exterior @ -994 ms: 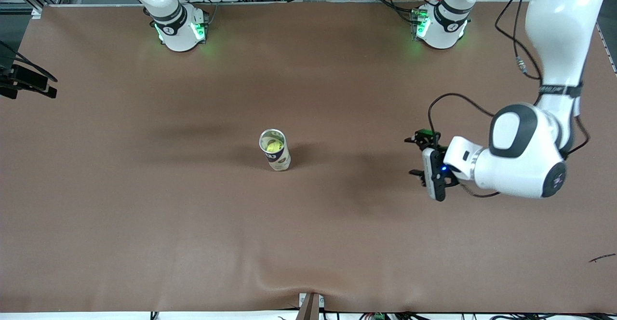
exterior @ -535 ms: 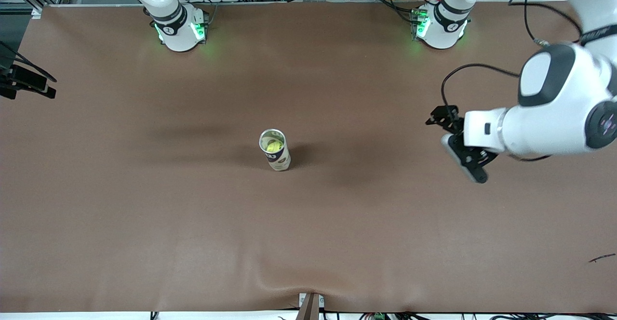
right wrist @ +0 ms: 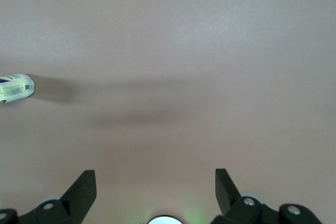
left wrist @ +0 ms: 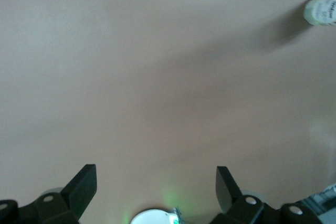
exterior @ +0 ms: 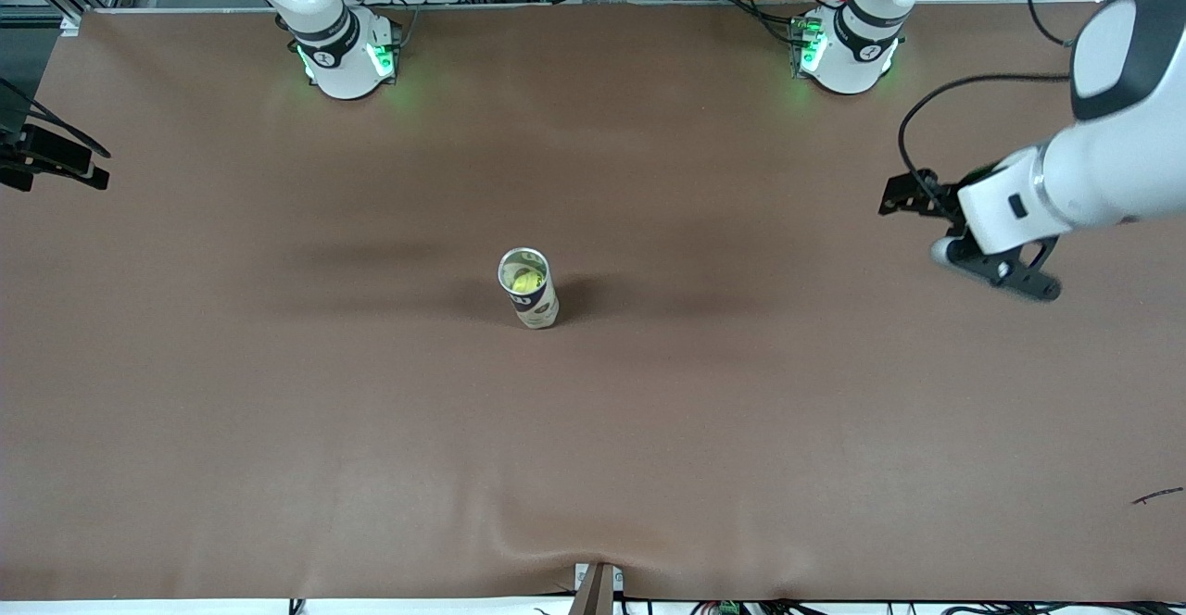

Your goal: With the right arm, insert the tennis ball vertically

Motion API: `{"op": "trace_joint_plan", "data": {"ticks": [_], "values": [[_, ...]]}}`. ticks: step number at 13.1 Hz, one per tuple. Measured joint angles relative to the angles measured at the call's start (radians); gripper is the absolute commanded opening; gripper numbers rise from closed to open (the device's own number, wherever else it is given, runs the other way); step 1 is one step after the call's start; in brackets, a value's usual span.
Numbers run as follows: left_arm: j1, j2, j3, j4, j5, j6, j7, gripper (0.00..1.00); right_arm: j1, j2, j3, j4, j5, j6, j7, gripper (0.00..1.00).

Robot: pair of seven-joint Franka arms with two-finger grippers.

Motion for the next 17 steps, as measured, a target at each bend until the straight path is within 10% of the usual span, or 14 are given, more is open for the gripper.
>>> {"op": "trace_joint_plan", "data": {"ticks": [17], "values": [[-0.037, -0.219, 0.15, -0.14, 0.072, 0.003, -0.14, 1.0, 0.001, 0.0, 0.002, 0.0, -0.041, 0.022, 0.0, 1.0]]}}
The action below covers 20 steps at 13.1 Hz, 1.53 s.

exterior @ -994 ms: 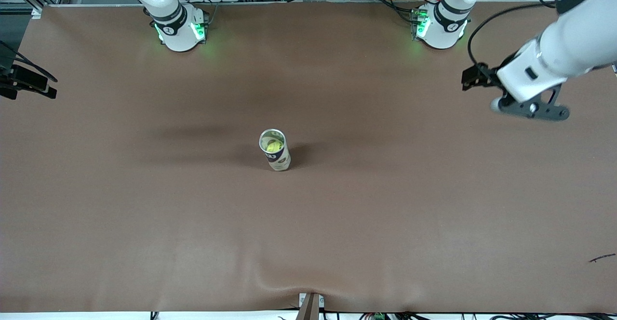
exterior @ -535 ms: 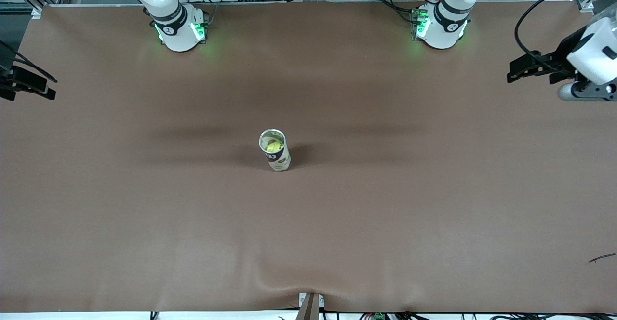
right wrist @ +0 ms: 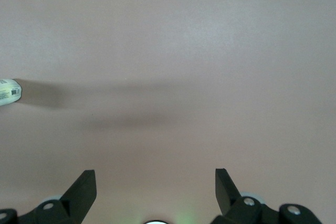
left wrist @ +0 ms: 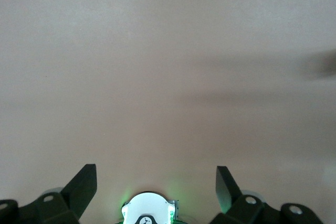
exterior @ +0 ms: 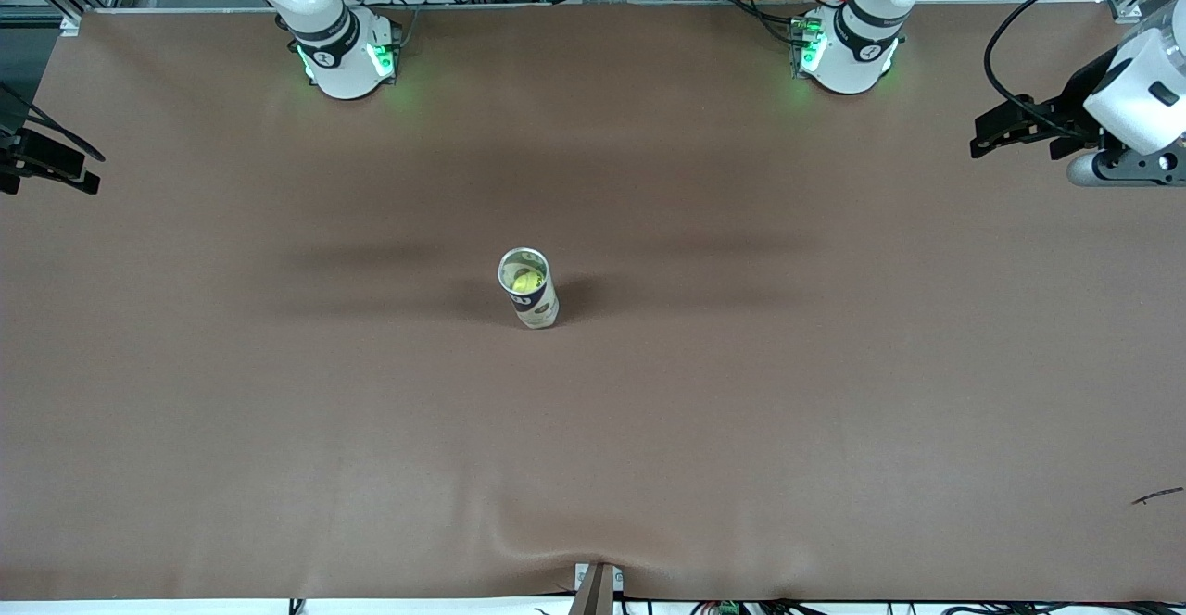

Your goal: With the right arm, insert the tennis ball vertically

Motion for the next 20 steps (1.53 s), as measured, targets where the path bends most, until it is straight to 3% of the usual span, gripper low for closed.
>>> {"op": "trace_joint_plan", "data": {"ticks": [11, 20], "values": [[0.052, -0.004, -0.018, -0.011, 0.0, 0.084, -0.085, 1.0, 0.0, 0.0, 0.0, 0.0, 0.0, -0.005, 0.0, 1.0], [0.052, -0.02, -0.024, -0.011, 0.0, 0.084, -0.04, 1.0, 0.0, 0.0, 0.0, 0.0, 0.0, -0.007, 0.0, 1.0]]}}
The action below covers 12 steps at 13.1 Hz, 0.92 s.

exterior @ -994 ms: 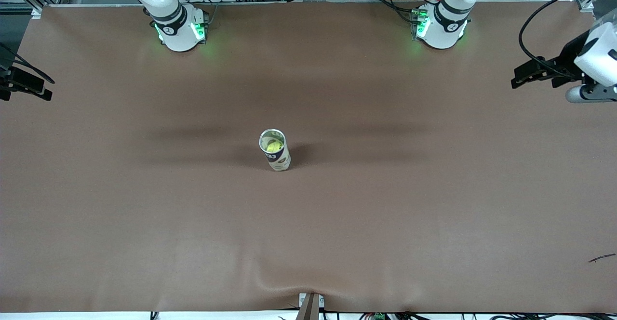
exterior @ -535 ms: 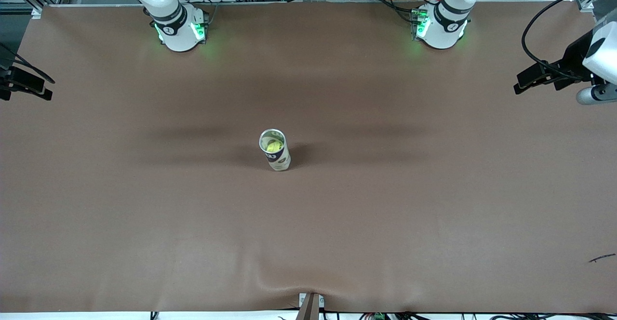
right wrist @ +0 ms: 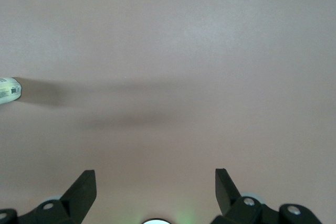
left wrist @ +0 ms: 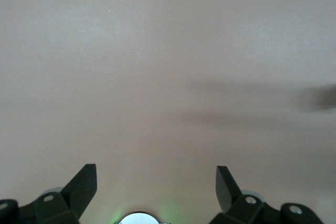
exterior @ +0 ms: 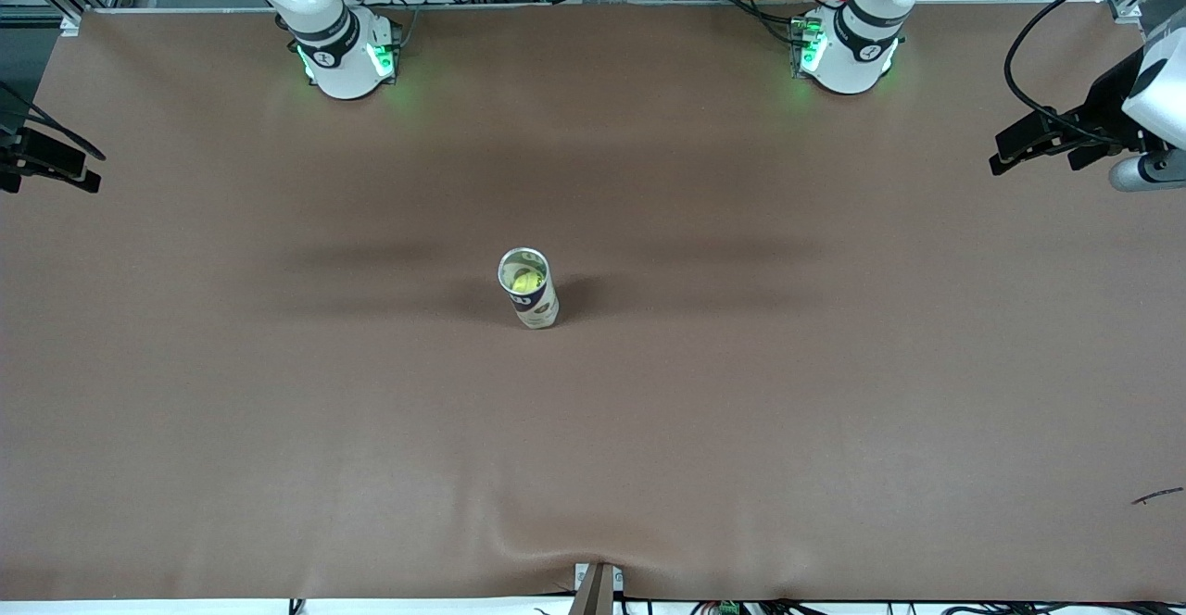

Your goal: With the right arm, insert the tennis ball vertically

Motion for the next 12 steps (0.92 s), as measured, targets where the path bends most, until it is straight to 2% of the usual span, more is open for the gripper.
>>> {"op": "trace_joint_plan", "data": {"ticks": [3, 6, 12], "values": [[0.0, 0.0, -0.001, 0.0, 0.007, 0.0, 0.018, 1.0, 0.0, 0.0, 0.0, 0.0, 0.0, 0.0, 0.0, 1.0], [-0.001, 0.0, -0.022, 0.001, 0.08, 0.0, 0.046, 1.0, 0.001, 0.001, 0.001, -0.001, 0.0, 0.0, 0.0, 1.0], [0.001, 0.0, -0.034, 0.001, 0.091, 0.0, 0.048, 1.0, -0.001, 0.002, -0.002, -0.002, -0.004, -0.005, 0.0, 1.0]]}}
